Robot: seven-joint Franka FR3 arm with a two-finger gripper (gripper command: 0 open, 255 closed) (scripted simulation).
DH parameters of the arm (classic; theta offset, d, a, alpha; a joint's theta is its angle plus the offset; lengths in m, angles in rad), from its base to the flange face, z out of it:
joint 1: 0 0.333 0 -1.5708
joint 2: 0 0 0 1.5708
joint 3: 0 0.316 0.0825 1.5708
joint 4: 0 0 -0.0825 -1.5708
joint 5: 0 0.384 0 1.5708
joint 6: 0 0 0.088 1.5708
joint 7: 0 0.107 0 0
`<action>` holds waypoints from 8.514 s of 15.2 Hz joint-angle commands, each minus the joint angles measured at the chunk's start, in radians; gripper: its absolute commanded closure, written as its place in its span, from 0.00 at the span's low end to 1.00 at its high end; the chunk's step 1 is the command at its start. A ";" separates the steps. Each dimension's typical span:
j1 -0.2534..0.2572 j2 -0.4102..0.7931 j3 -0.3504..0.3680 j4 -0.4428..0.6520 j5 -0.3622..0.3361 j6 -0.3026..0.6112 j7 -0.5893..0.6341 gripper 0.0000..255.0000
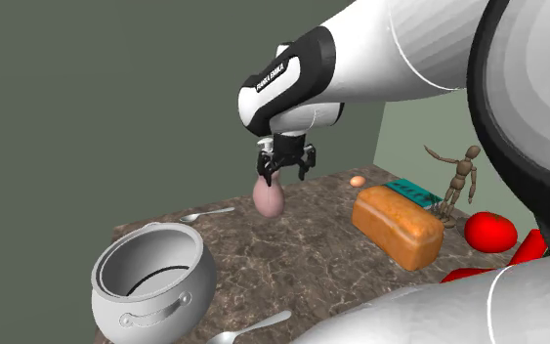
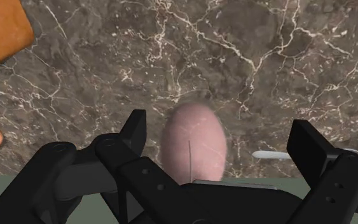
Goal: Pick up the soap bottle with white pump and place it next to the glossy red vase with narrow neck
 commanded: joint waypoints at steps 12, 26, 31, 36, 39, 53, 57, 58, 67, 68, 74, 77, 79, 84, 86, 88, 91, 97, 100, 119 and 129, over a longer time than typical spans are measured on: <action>0.115 0.385 -0.154 0.138 0.257 0.445 -0.289 0.00; 0.132 0.465 -0.160 0.150 0.322 0.507 -0.336 1.00; 0.132 0.465 -0.160 0.150 0.323 0.507 -0.337 1.00; 0.130 0.456 -0.159 0.155 0.311 0.494 -0.326 1.00; 0.125 0.429 -0.157 0.170 0.280 0.455 -0.300 1.00; 0.106 0.335 -0.141 0.271 0.194 0.267 -0.222 1.00; 0.103 0.317 -0.137 0.308 0.181 0.213 -0.209 1.00; 0.103 0.313 -0.136 0.317 0.178 0.200 -0.206 1.00; 0.099 0.288 -0.129 0.414 0.159 0.079 -0.183 1.00; 0.099 0.286 -0.128 0.426 0.158 0.066 -0.181 1.00; 0.099 0.280 -0.125 0.501 0.151 -0.014 -0.171 1.00; 0.099 0.281 -0.124 0.541 0.150 -0.054 -0.167 1.00; 0.099 0.282 -0.124 0.569 0.149 -0.081 -0.164 1.00; 0.100 0.289 -0.123 0.644 0.148 -0.148 -0.159 1.00; 0.100 0.294 -0.123 0.675 0.148 -0.175 -0.158 1.00; 0.101 0.299 -0.123 0.708 0.149 -0.203 -0.156 1.00; 0.101 0.309 -0.124 0.759 0.151 -0.244 -0.154 1.00; 0.103 0.336 -0.127 0.870 0.156 -0.329 -0.152 1.00; 0.103 0.353 -0.130 0.931 0.161 -0.373 -0.151 1.00; 0.018 -0.038 -0.200 0.683 0.080 -0.513 -0.285 1.00; -0.055 -0.258 -0.285 0.601 0.008 -0.646 -0.415 1.00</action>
